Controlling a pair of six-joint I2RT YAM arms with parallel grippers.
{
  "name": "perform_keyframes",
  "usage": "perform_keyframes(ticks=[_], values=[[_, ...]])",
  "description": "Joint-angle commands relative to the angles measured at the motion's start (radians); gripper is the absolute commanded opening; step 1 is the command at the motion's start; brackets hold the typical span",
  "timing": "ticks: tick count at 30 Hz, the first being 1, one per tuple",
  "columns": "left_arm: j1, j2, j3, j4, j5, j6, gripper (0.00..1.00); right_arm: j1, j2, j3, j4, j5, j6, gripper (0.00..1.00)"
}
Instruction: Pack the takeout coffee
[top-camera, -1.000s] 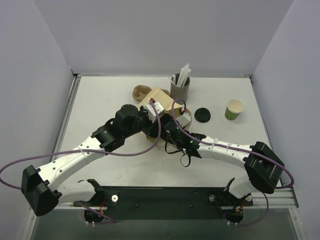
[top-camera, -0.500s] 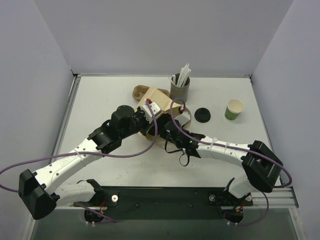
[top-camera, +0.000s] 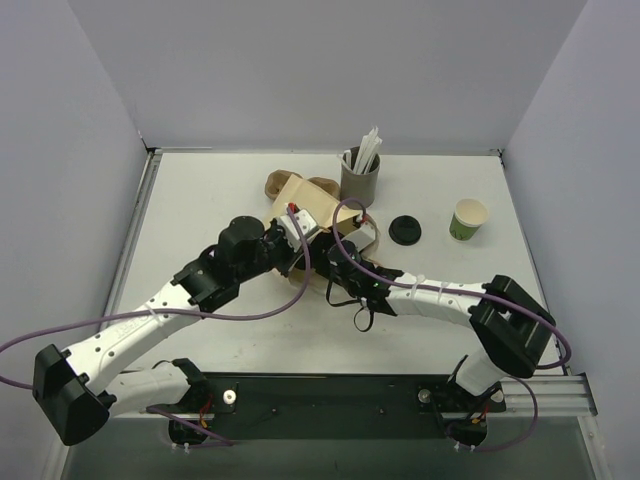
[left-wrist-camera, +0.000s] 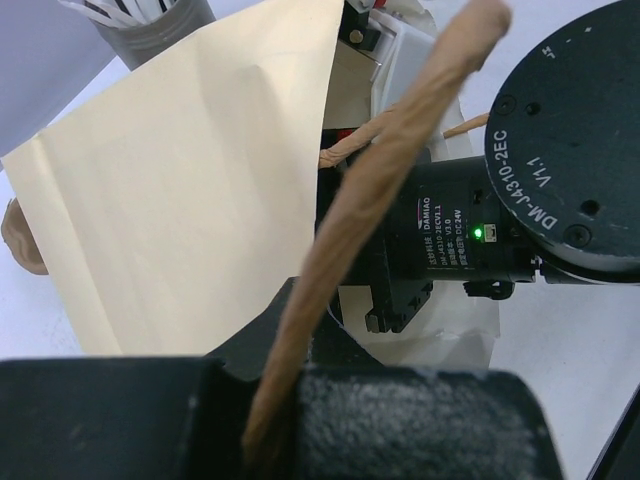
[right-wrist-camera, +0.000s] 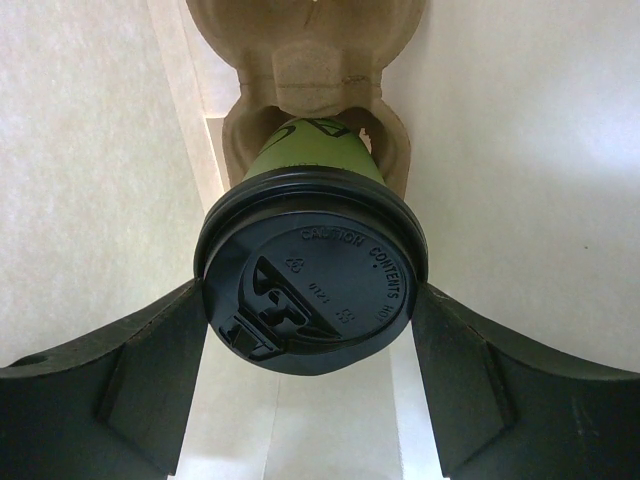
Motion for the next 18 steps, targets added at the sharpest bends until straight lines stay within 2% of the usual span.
perform_keyframes(ticks=[1, 5, 8, 12, 18], values=[[0.003, -0.054, -0.001, 0.046, 0.052, -0.013, 0.00, -0.019, 0.023, -0.009, -0.013, 0.029, -0.017, 0.47], [0.010, -0.065, 0.001, 0.044, 0.039, -0.025, 0.00, -0.020, 0.015, 0.014, -0.026, 0.041, -0.037, 0.46], [0.016, -0.068, 0.007, 0.049, 0.021, -0.053, 0.00, -0.020, 0.001, 0.065, -0.108, 0.058, -0.052, 0.46], [0.024, -0.075, 0.008, 0.066, 0.015, -0.128, 0.00, -0.020, -0.007, 0.165, -0.306, 0.067, -0.080, 0.46], [0.024, -0.083, 0.013, 0.101, 0.021, -0.230, 0.00, -0.026, 0.004, 0.278, -0.513, 0.063, -0.091, 0.46]])
